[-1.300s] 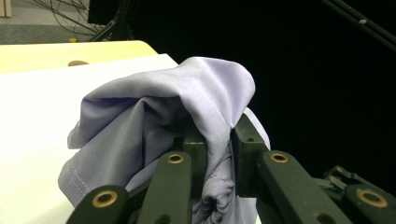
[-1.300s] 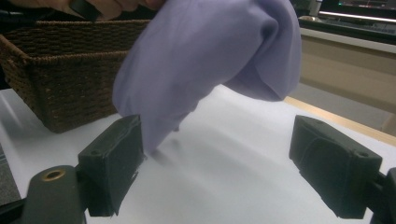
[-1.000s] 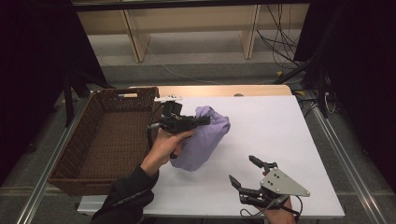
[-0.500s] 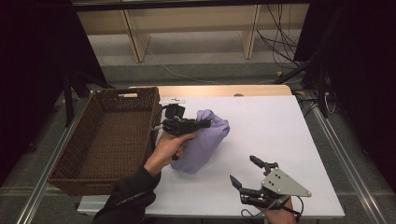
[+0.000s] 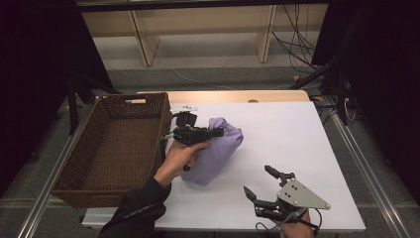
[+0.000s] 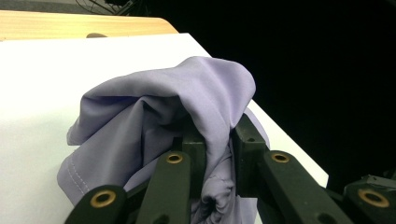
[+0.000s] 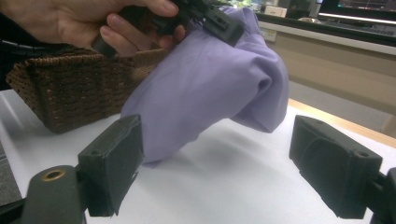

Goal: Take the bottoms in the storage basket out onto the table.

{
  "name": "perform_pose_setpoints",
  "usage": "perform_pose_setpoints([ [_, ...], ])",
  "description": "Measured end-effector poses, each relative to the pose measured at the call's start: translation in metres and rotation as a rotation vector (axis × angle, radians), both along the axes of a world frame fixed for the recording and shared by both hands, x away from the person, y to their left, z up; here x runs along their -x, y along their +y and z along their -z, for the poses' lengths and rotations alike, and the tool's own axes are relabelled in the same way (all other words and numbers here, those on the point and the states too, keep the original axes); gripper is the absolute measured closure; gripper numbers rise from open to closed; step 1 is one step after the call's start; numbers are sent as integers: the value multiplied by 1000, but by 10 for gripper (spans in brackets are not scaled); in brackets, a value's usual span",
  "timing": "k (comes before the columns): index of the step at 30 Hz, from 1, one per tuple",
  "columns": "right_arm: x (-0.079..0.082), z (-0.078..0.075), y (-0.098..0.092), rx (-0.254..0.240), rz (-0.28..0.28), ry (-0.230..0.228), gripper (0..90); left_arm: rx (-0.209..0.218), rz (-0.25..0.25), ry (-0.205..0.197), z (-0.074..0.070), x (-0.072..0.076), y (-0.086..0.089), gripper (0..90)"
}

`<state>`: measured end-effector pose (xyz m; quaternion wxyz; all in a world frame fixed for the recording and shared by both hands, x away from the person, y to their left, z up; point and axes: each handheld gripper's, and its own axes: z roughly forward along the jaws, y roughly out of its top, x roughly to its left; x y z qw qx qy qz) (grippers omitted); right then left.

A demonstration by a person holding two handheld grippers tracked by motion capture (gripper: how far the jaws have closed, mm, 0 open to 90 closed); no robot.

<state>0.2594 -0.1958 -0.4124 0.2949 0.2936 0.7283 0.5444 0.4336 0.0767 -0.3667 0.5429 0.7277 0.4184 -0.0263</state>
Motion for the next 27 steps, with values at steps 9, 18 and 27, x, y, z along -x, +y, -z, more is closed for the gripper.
perform_pose_setpoints([
  [9,0,0,0,4,-2,-2,185,-11,10,10,6,1,-7,777],
  [18,1,0,1,4,-5,-1,185,-21,10,12,16,2,-15,774],
  [27,1,0,1,2,-6,0,185,-37,6,35,26,0,-19,765],
])
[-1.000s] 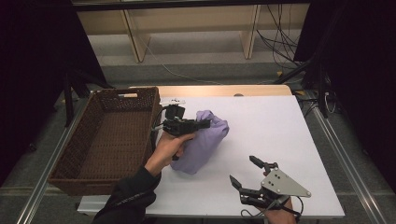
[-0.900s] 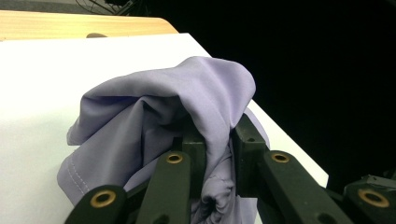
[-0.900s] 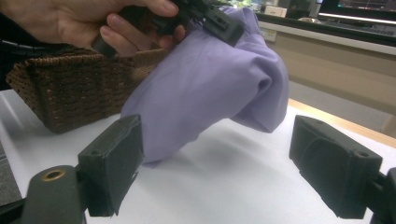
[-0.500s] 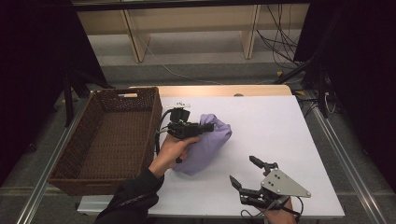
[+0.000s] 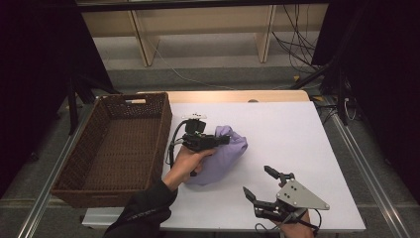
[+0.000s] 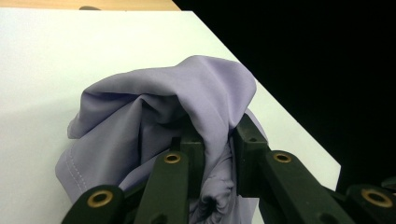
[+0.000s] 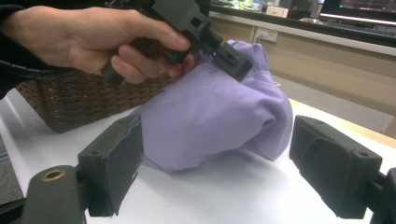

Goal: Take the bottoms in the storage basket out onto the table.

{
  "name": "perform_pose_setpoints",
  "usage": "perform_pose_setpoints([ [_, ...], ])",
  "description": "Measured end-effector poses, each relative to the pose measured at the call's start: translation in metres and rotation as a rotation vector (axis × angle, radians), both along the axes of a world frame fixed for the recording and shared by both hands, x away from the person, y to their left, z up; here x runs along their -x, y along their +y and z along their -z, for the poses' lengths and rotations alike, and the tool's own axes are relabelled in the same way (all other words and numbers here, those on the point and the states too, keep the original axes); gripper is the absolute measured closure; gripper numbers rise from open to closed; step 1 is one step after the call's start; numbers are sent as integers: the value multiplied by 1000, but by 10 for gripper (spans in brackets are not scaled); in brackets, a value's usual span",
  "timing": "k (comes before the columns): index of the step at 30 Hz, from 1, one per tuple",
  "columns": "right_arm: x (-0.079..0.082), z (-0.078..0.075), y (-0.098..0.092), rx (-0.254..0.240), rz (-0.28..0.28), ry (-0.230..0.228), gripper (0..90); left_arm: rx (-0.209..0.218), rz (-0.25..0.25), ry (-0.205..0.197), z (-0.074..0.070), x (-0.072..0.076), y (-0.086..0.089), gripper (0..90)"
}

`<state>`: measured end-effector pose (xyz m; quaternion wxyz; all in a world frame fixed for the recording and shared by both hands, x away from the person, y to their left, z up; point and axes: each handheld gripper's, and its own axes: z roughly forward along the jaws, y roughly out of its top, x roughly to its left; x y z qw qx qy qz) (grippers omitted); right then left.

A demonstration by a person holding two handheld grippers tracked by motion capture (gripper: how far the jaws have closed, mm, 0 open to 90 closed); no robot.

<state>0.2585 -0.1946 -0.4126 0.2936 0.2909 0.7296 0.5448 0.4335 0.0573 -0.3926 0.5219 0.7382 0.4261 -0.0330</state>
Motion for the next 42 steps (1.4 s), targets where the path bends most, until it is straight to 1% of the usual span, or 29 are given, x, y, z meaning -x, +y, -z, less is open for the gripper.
perform_pose_setpoints([
  [4,0,0,0,0,0,0,185,-8,0,1,2,0,-1,760],
  [6,0,0,0,1,0,0,185,-4,-2,2,4,-1,-1,760],
  [10,0,1,0,1,0,1,185,4,2,14,6,-2,-1,754],
  [13,0,0,0,1,0,1,185,-3,7,25,9,-2,-2,752],
  [18,0,0,0,1,0,0,185,-7,16,29,12,-2,-4,738],
  [23,0,0,0,1,0,1,185,8,16,32,15,-2,-6,717],
  [26,0,0,0,2,-1,0,185,4,19,34,18,-1,-7,711],
  [35,0,0,1,4,-1,0,185,7,38,36,19,0,-11,679],
  [39,0,0,0,4,-1,0,185,18,47,40,20,0,-12,670],
  [42,0,0,0,2,-1,-1,185,19,61,44,19,1,-12,636],
])
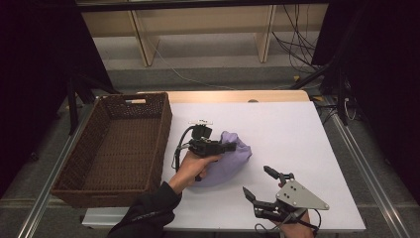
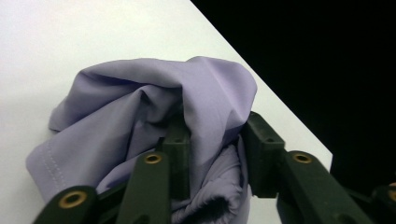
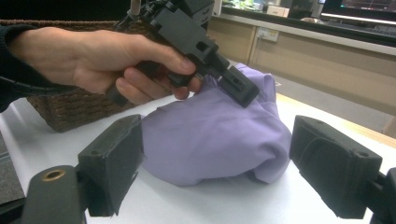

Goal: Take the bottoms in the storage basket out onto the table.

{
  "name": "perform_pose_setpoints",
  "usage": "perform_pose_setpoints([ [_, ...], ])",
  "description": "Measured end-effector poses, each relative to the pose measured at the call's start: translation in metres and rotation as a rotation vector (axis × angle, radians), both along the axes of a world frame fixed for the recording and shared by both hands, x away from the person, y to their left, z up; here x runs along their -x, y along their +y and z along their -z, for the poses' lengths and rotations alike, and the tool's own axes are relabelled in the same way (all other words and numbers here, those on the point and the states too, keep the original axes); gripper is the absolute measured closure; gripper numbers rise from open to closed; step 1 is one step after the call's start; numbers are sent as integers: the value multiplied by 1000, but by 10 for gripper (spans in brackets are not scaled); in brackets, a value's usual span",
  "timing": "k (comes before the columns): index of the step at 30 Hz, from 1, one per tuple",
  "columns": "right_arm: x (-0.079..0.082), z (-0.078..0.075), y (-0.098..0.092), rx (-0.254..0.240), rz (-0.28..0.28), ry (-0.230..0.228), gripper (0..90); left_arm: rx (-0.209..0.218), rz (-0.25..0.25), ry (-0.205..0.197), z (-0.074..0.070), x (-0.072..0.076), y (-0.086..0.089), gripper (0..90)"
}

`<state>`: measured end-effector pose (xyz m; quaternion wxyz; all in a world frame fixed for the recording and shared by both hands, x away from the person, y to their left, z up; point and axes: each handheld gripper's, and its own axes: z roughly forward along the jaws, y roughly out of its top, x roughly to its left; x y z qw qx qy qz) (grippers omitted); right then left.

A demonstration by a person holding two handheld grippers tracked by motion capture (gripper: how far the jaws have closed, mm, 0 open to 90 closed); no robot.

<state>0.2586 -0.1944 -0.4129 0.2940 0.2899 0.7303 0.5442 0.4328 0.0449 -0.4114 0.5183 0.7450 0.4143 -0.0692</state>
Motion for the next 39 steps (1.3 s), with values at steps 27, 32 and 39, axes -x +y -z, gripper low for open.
perform_pose_setpoints([
  [27,0,0,-1,-3,3,3,185,6,19,-38,-20,10,1,150],
  [32,0,0,-1,-4,3,2,185,42,17,-73,-25,16,7,150],
  [39,0,0,0,-4,2,2,184,58,19,-129,-31,24,19,150],
])
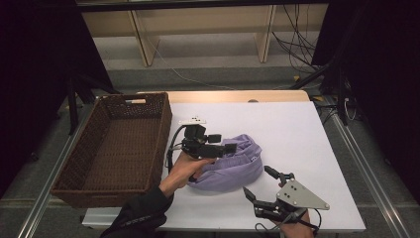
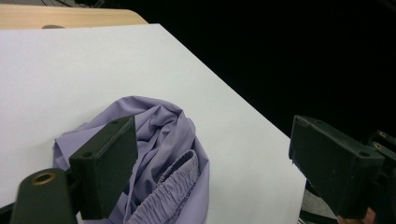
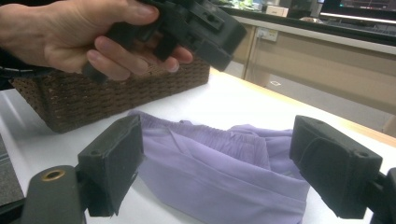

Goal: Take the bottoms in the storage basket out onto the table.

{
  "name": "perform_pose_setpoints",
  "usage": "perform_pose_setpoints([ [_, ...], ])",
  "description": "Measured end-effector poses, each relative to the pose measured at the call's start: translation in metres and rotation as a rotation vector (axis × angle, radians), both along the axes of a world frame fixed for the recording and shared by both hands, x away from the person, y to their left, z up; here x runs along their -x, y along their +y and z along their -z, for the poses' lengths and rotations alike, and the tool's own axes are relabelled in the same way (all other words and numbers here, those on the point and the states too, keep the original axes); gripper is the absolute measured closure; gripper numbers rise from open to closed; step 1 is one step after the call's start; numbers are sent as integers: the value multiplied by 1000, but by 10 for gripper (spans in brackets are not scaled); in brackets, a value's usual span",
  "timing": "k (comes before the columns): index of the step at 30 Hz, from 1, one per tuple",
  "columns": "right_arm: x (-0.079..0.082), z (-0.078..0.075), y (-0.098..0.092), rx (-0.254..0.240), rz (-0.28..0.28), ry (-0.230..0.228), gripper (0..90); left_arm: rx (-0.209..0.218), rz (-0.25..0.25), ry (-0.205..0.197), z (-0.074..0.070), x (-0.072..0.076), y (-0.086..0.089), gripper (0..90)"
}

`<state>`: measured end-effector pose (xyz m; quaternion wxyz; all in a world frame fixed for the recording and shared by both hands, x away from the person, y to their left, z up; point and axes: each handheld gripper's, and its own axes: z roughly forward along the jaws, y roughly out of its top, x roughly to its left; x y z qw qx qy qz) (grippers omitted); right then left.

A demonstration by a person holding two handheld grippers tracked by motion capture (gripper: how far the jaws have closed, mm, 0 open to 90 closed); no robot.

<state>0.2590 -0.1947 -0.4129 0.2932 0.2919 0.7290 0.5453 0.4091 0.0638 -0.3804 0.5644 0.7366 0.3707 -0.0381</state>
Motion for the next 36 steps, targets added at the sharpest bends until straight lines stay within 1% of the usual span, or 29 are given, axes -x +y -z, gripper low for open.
perform_pose_setpoints([
  [4,0,0,0,1,-1,0,185,10,-6,-13,0,3,5,150],
  [13,0,0,1,0,-3,2,185,8,-3,-35,0,8,11,150],
  [15,0,0,1,1,-2,3,184,9,-11,-42,-1,9,12,150],
  [19,0,0,1,2,-3,2,185,19,-7,-54,-2,12,14,150],
  [21,0,0,1,1,-2,3,184,10,-4,-65,-1,13,15,150],
  [25,0,0,2,4,-6,2,184,13,-5,-72,1,15,17,150],
  [34,0,0,1,-4,-5,1,184,12,-1,-120,-1,23,18,150],
  [36,0,0,1,-3,-4,2,184,11,-1,-126,-2,24,20,150],
])
